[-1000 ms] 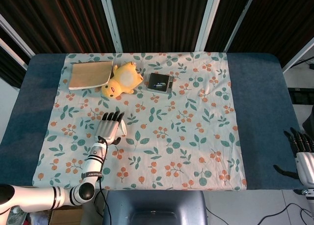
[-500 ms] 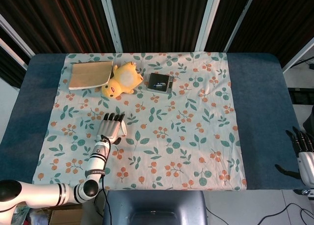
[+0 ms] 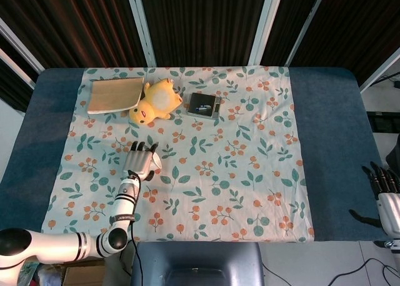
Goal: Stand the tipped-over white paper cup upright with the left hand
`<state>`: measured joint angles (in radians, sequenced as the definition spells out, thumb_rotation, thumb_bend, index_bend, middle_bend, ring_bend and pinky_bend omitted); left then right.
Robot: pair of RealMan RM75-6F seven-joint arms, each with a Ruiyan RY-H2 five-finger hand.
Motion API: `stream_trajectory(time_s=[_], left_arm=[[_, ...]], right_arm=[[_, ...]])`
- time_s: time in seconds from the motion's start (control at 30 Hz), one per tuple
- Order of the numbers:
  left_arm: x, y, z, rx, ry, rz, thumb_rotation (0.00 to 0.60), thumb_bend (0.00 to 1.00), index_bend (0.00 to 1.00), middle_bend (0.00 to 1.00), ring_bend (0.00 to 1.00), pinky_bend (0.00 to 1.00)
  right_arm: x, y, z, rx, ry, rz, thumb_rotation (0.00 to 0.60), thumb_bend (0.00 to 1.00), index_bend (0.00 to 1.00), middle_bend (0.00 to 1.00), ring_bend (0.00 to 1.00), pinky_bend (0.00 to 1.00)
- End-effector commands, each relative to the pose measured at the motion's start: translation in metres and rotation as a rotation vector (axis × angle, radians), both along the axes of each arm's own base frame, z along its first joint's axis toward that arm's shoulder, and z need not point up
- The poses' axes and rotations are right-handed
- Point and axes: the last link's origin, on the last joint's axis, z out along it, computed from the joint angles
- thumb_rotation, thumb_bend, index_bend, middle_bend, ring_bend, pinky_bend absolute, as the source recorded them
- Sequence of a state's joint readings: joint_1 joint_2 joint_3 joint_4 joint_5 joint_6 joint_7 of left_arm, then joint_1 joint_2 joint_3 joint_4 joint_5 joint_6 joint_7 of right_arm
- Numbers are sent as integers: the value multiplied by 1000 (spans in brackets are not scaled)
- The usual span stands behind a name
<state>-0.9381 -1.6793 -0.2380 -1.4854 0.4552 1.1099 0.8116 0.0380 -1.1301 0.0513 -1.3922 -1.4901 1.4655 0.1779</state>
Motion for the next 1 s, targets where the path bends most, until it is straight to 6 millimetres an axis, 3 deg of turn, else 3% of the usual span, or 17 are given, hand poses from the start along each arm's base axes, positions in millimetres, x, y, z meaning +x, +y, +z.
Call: stream_trajectory(time_s=[0.03, 0.23, 0.47, 0.77, 1.0], left_arm=[[2, -2, 1, 2, -82, -12, 600, 376, 185, 367, 103, 57], [6, -10, 19, -22, -486, 9, 600, 374, 189, 355, 104, 35], [-26, -7, 39, 41, -901, 45, 600, 373, 165, 339, 68, 44], [-68, -3, 34, 179, -1097, 29, 600, 366, 162, 336, 68, 90], [-93, -5, 15, 225, -1084, 63, 600, 356, 121, 284, 48, 95]], right_arm=[[0, 0, 0, 0, -1, -2, 600, 0, 0, 0, 0, 0], [0, -2, 0, 5, 1, -3, 600, 0, 0, 0, 0, 0], [5, -4, -6, 22, 6, 4, 600, 0, 0, 0, 0, 0], [10, -7, -14, 38, -1, 10, 600, 0, 0, 0, 0, 0], [13, -7, -16, 42, 2, 19, 600, 0, 0, 0, 0, 0]])
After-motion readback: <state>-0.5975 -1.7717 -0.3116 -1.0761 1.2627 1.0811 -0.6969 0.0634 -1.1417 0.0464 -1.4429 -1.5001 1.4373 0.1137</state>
